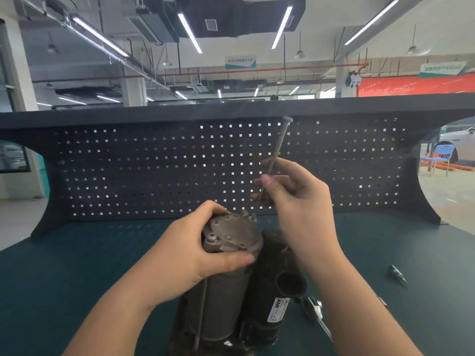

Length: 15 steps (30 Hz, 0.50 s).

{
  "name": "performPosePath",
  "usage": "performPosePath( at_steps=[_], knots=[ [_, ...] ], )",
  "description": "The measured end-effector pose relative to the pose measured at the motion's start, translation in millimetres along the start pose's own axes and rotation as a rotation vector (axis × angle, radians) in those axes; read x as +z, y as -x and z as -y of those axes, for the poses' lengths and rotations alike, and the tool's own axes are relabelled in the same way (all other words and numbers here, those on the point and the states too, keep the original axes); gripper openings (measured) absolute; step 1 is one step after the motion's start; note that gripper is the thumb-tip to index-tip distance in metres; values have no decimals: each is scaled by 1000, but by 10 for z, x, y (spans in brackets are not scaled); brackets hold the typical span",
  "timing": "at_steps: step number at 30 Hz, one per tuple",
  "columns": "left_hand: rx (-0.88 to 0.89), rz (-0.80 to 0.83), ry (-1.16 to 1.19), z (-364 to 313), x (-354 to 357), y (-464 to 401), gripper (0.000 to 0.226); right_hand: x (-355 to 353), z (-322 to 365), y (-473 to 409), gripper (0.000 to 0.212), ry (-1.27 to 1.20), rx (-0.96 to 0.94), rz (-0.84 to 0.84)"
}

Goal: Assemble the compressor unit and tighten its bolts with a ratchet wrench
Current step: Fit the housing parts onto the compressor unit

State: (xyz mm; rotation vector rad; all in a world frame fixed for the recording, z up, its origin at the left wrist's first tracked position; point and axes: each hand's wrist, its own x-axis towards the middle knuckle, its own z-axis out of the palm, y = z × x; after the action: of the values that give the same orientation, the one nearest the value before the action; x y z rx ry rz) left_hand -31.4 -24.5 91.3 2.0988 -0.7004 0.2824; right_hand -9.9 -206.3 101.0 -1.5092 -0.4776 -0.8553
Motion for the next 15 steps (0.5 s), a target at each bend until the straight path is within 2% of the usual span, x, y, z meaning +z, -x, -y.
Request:
performPosePath(
  at_steps=[6,9,11,14,15],
  knots=[
    [-9,11,-57,31,-33,-11,70,-8,-80,-26,9,100,113,16],
    [-25,22,-42,36,-3,1,78,-30,-90,-39,6,187,148,157],
    [-20,23,-62,35,0,3,77,-55,-79,-44,21,224,207,227],
    [11,7,-133,26,-15,2,75,-116,-74,-65,62,194,236,135],
    [8,6,-124,20,-26,6,76,-135,-61,-76,60,174,217,108]
  ],
)
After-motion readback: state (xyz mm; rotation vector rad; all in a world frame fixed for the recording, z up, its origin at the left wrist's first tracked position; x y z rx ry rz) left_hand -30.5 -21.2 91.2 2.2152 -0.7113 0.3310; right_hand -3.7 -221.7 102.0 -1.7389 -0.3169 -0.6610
